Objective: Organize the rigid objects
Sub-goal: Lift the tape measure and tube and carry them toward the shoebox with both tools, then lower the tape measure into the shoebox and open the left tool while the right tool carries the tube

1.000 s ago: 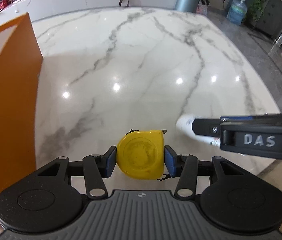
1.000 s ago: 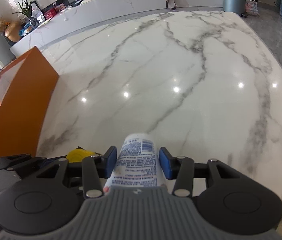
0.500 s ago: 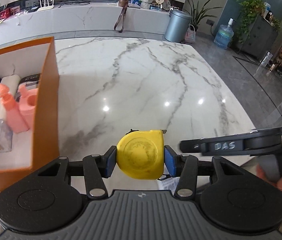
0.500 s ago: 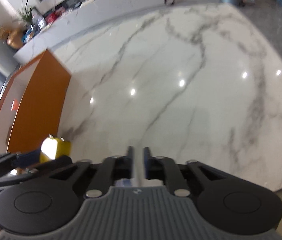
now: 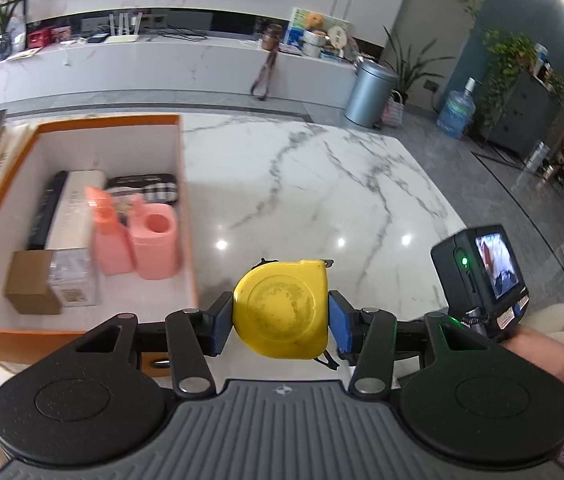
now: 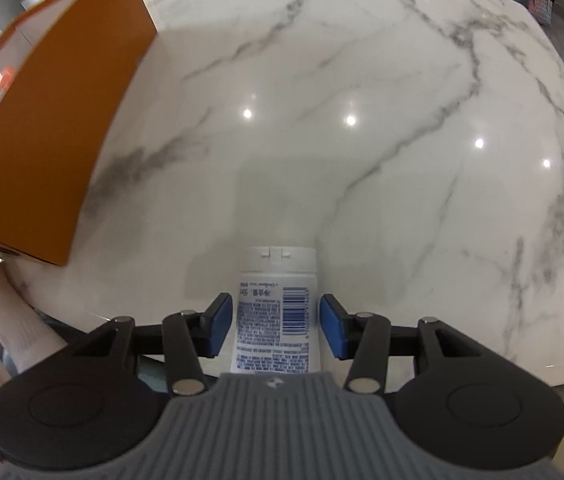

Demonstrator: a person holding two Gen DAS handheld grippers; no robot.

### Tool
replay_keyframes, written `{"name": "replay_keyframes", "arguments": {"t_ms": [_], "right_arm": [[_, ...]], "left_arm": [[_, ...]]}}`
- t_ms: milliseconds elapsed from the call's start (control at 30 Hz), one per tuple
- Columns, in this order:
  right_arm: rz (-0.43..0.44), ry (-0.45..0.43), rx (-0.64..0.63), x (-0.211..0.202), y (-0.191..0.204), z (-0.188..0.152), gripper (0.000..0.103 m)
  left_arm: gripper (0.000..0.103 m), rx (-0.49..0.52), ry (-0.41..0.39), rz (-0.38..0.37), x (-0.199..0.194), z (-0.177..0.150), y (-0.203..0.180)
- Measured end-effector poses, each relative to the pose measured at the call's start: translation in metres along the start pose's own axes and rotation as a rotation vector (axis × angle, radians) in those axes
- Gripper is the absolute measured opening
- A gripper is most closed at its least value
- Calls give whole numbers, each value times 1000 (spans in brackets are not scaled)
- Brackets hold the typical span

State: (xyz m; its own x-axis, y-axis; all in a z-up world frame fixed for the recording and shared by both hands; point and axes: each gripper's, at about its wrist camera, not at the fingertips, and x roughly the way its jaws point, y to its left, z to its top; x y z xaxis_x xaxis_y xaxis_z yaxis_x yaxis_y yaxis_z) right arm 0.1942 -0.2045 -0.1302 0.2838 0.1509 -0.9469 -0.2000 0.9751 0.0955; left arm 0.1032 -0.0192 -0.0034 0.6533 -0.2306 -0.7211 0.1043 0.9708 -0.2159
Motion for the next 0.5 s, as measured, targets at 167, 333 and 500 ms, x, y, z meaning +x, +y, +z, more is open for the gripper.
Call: {"name": "replay_keyframes", "arguments": {"t_ms": [167, 333, 500], "right_arm": [[-13, 1, -9, -1, 5, 0, 46], [40, -68, 45, -23, -1, 3, 45], [102, -175, 13, -69, 13, 18, 45]], "left_arm": [[57, -15, -23, 33, -18, 6, 29], [57, -26, -29, 91, -35, 21, 67], [57, -51, -4, 142, -49, 42, 110]]}}
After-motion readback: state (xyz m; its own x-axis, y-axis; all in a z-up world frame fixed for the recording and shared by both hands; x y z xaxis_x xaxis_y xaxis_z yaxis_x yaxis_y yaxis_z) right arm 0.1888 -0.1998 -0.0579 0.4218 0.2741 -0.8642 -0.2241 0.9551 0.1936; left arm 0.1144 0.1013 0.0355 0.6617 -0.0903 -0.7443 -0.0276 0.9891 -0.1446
